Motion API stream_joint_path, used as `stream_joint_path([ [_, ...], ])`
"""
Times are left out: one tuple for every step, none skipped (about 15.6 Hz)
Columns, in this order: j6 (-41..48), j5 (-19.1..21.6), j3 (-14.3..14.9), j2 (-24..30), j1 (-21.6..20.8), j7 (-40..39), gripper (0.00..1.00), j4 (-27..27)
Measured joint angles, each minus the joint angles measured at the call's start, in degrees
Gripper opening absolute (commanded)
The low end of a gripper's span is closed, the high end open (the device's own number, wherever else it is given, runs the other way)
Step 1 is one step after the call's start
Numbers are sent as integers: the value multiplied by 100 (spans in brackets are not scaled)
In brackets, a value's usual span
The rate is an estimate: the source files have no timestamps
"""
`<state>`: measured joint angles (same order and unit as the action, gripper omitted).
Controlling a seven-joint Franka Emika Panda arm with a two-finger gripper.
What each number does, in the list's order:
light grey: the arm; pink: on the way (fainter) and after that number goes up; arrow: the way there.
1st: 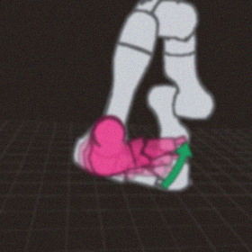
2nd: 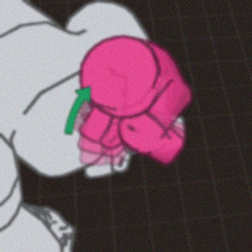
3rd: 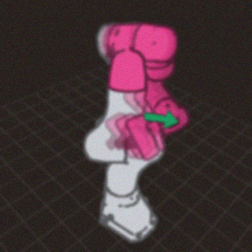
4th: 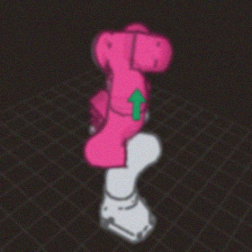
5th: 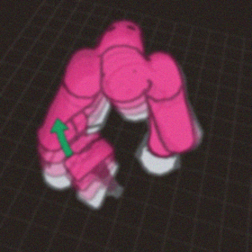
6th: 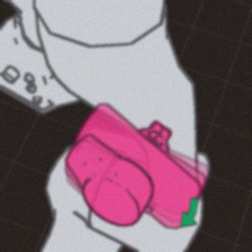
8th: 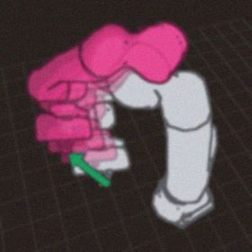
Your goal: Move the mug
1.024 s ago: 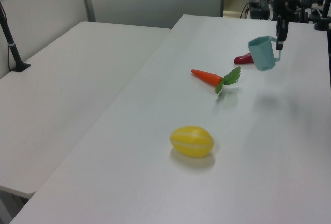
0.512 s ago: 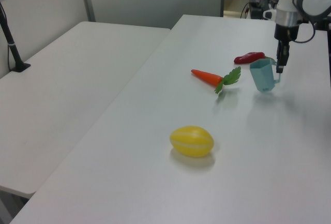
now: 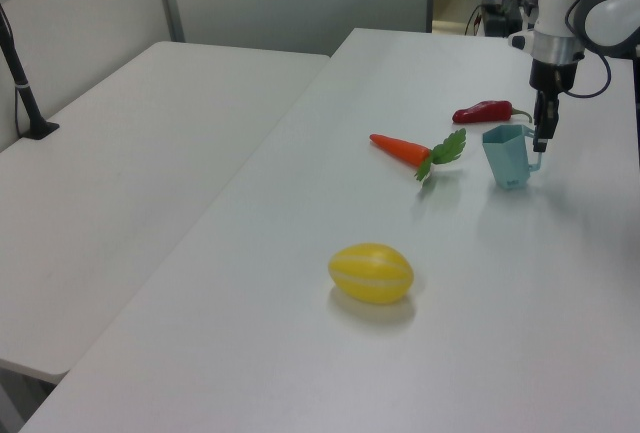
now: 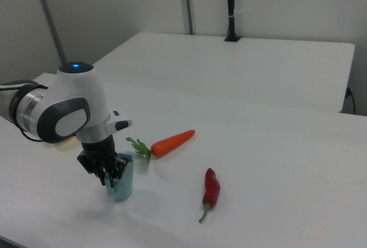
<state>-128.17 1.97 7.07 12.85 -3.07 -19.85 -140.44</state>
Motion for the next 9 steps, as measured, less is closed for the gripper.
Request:
stream_joint_path([
  [0,0,0,-2,0,0,60,0],
  [0,0,0,-9,-1,0,68,-5],
  [0,0,0,-42,-3,0,74,-17],
  [0,0,0,-85,-5,0,78,-20],
  [0,0,0,-130,-5,0,82,-20],
  [0,0,0,-162,-6,0,90,-20],
  [0,0,0,-185,-6,0,100,-20],
  [0,0,0,-192,-6,0,100,-20],
  [0,0,0,-192,-6,0,100,-19],
])
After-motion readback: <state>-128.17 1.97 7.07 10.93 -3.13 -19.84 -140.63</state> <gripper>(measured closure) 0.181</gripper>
